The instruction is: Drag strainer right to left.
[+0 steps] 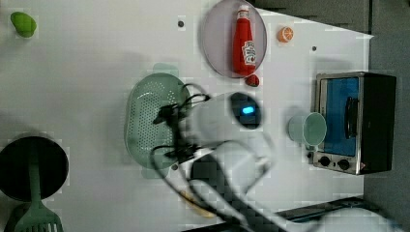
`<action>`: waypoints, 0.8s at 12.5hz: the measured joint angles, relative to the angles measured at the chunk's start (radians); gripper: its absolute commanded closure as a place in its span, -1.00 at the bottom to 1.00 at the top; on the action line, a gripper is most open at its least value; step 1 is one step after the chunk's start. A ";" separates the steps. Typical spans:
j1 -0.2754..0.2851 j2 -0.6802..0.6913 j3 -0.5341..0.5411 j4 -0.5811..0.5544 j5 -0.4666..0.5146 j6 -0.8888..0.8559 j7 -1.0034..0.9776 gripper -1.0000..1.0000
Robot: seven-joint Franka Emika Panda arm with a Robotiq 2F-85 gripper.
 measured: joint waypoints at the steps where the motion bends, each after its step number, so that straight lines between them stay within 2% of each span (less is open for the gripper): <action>1: 0.005 -0.074 -0.042 -0.001 -0.016 -0.030 -0.058 -1.00; 5: 0.001 -0.409 -0.282 0.062 -0.114 -0.124 -0.331 -1.00; 7: -0.009 -0.533 -0.421 0.115 -0.198 -0.195 -0.506 -1.00; 9: -0.051 -0.620 -0.546 0.134 -0.248 -0.285 -0.702 -1.00; 10: -0.089 -0.640 -0.592 0.138 -0.303 -0.319 -0.794 -1.00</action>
